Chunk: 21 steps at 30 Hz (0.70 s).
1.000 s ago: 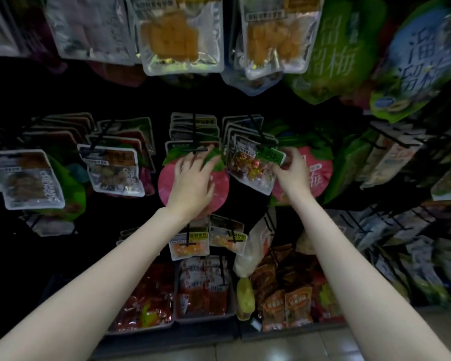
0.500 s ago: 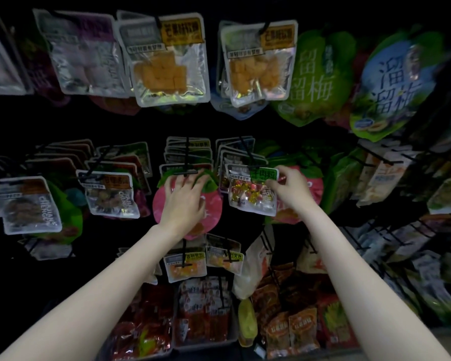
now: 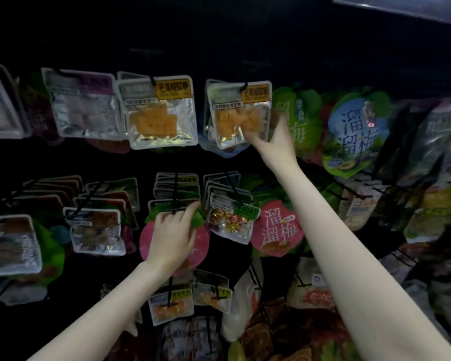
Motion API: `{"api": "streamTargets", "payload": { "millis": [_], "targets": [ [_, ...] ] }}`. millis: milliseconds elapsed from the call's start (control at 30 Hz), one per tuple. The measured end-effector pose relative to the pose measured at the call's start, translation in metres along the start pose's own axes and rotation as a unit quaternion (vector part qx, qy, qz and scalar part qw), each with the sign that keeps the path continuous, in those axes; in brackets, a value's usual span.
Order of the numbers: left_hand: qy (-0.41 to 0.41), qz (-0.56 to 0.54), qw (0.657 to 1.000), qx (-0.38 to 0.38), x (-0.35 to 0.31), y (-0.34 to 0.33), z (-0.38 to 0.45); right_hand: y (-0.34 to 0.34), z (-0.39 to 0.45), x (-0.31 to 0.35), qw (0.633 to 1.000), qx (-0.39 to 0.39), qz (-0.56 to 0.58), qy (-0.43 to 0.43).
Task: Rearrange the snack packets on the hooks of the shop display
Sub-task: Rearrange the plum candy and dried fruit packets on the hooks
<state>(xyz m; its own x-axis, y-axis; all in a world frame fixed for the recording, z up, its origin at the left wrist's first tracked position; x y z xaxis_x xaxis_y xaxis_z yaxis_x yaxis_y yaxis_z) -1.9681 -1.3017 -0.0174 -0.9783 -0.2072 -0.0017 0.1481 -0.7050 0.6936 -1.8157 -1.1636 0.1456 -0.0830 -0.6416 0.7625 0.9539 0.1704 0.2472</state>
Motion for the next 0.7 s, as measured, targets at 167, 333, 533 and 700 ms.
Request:
{"api": "streamTargets", "payload": {
  "millis": [167,333,533,700],
  "targets": [
    [-0.058,0.047,0.995,-0.066,-0.003,0.018,-0.018,-0.028,-0.002,0.001,0.990,-0.072,0.099,-0.073],
    [-0.036,0.023,0.996,-0.078,0.006,0.046,0.014,-0.032,-0.003,0.010,0.972,-0.065,0.212,-0.072],
    [-0.008,-0.118,0.989,-0.092,-0.007,0.087,0.079,-0.001,-0.004,0.016,0.981,-0.072,0.180,-0.015],
    [-0.020,-0.253,0.966,-0.055,-0.022,0.103,0.123,0.025,-0.025,0.026,0.985,-0.067,0.118,0.103]
  ]
}}
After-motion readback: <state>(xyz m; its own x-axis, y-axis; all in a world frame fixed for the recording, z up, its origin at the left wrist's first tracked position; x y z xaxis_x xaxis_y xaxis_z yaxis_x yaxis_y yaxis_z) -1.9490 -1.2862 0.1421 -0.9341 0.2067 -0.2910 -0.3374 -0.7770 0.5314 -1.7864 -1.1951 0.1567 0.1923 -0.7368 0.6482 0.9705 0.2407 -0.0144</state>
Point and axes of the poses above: each hand's wrist, its own z-axis towards the middle knuckle, its own y-axis out of the back of the hand, x = y × z, the point moved 1 cm from there along z, towards the middle knuckle, and after that the axes turned 8 degrees about z, right-handed, at the moved point
